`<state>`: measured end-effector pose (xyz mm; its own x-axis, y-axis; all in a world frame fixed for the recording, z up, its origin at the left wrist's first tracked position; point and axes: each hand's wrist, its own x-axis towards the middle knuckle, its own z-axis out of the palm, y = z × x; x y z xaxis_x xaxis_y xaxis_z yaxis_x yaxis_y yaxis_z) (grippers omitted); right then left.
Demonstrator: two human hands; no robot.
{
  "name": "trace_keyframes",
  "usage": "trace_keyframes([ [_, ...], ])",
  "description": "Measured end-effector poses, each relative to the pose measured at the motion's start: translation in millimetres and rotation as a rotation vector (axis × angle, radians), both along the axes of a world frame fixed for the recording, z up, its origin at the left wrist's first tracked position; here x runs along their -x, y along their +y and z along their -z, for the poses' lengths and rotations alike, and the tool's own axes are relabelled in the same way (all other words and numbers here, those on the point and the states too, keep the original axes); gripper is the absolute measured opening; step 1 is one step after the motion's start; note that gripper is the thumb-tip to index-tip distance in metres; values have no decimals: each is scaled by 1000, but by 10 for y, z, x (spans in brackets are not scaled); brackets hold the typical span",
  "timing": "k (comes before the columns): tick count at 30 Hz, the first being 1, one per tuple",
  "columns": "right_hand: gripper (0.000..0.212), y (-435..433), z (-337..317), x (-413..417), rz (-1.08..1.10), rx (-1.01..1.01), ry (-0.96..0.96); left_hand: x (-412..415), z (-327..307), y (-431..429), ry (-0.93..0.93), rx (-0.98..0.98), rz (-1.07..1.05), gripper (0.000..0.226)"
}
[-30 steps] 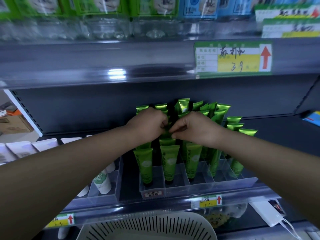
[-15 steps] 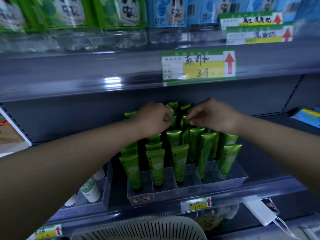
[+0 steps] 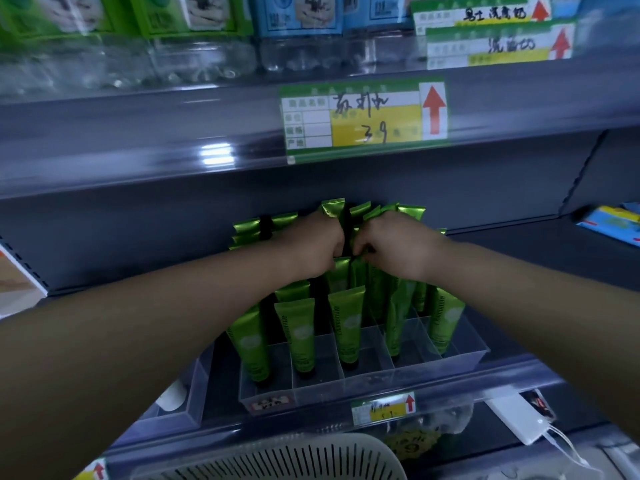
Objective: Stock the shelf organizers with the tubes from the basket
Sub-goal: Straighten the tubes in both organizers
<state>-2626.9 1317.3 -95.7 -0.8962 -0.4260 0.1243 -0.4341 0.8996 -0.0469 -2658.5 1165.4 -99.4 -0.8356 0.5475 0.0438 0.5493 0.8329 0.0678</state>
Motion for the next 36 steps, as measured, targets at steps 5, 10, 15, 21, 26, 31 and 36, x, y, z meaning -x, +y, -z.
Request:
trace_keyframes([
  [5, 19, -1, 24, -19, -35, -15, 3, 10, 22, -9, 20, -15, 2, 15],
  [10, 17, -43, 10, -49, -96, -4, -2, 20, 27, -6, 41, -30, 8, 9],
  [15, 16, -118, -9, -52, -106, 60, -26, -9, -5, -10, 103, -19, -1, 6],
  [21, 14, -195, 0, -60, -102, 107, -73, 3, -18, -52, 100, -42, -25, 7],
  [26, 15, -219, 19, -82, -105, 145, -81, -5, 6, -63, 117, -33, 6, 8],
  [31, 14, -206, 44, -89, -101, 223, -93, 8, 53, -69, 123, -38, 8, 7],
  [36, 16, -169, 73, -92, -73, 278, -108, 6, 58, -95, 130, -55, 30, 7],
])
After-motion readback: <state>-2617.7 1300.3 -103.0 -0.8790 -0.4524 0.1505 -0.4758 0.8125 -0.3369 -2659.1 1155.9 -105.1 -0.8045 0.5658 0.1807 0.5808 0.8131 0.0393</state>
